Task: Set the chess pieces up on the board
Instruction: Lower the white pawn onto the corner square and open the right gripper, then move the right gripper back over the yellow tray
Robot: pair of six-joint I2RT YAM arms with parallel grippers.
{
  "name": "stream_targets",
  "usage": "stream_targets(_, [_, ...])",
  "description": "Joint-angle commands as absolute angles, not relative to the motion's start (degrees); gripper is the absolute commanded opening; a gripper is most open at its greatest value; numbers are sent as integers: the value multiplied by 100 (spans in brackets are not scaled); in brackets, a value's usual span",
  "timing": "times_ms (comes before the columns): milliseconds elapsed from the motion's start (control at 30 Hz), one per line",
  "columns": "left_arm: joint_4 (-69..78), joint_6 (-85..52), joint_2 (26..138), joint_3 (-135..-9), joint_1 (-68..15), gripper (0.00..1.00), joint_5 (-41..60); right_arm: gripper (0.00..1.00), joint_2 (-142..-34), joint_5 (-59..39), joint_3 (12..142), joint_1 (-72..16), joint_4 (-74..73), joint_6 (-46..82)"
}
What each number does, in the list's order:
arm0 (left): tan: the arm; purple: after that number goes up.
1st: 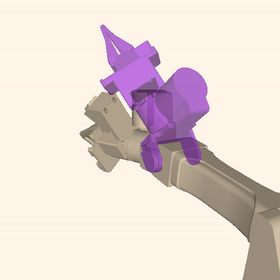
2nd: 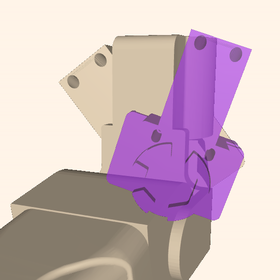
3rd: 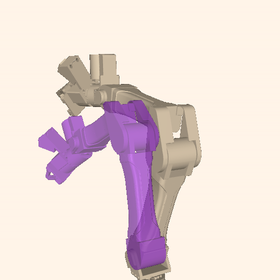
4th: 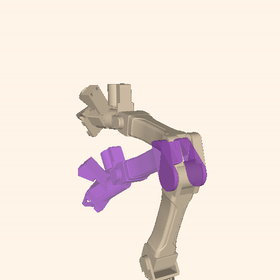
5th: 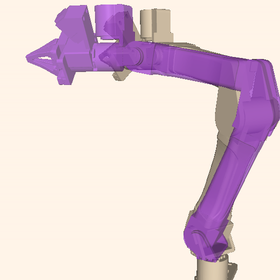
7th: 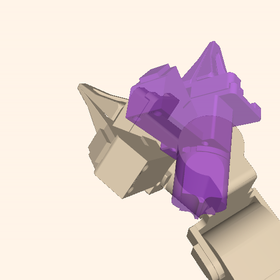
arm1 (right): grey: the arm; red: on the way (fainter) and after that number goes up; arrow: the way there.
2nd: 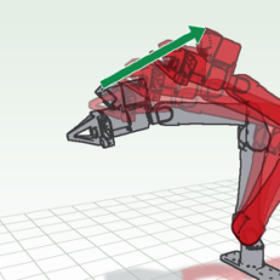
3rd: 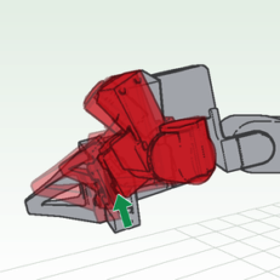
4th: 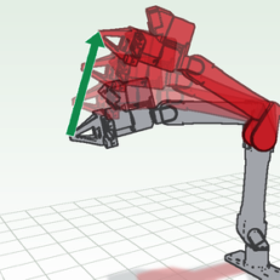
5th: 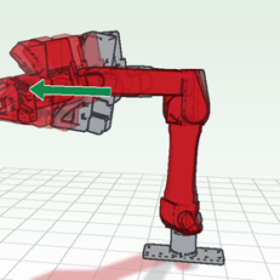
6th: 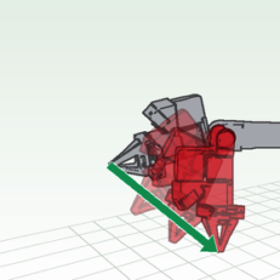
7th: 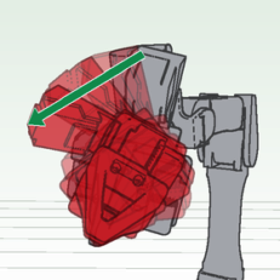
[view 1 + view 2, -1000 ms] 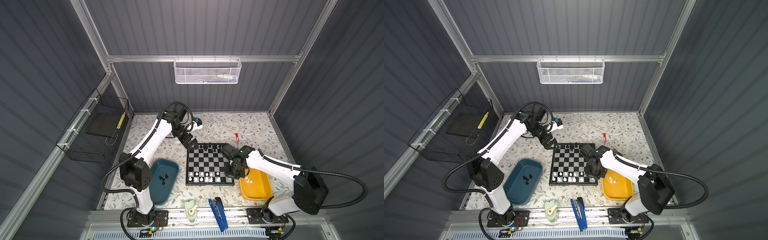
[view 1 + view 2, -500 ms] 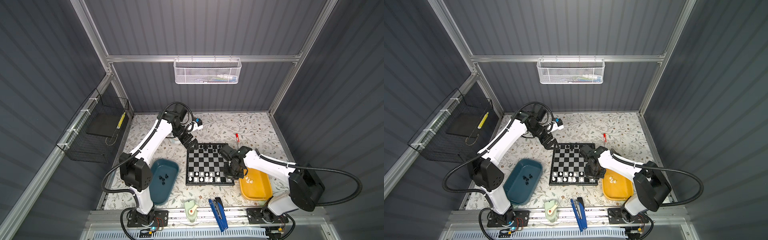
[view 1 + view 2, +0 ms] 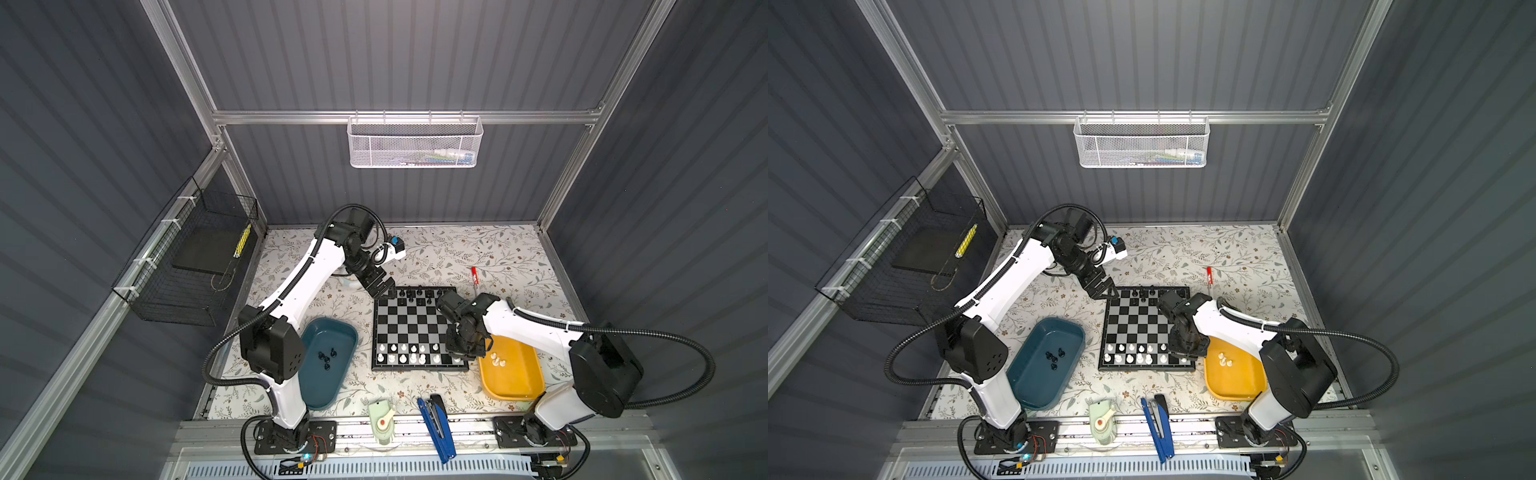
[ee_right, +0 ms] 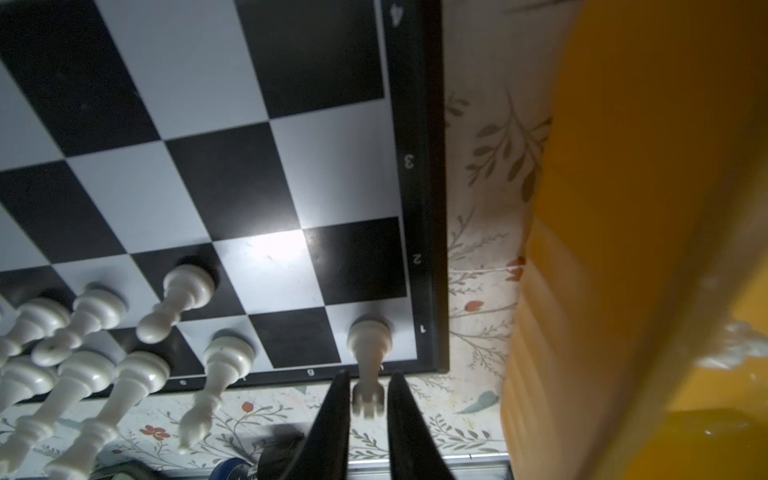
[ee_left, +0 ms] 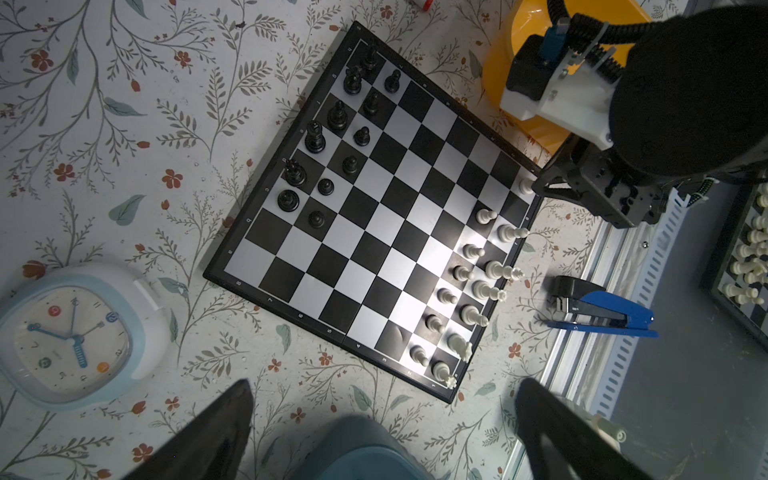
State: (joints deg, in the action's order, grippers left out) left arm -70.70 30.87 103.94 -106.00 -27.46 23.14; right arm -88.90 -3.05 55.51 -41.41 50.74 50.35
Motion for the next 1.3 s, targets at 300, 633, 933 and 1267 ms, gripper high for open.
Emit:
stream_targets(300, [-7171, 3050, 10380, -10626, -2821, 100, 2268, 28, -8853, -149, 5824, -4176, 5404, 4914])
stream_targets(633, [-7163, 3103, 10300, -10521, -2830, 100, 2173, 33, -8535, 100, 6553, -4221, 6256, 4781])
stream_targets(933, [-7198, 3120, 10243, -10590, -2834, 100, 2169, 31, -8071, 664, 6715, -4106, 6691, 4927])
stream_targets(1267, [-7301, 3189, 10188, -10678, -2874, 100, 2390, 29, -6891, 630, 5537, -3637, 6297, 5452])
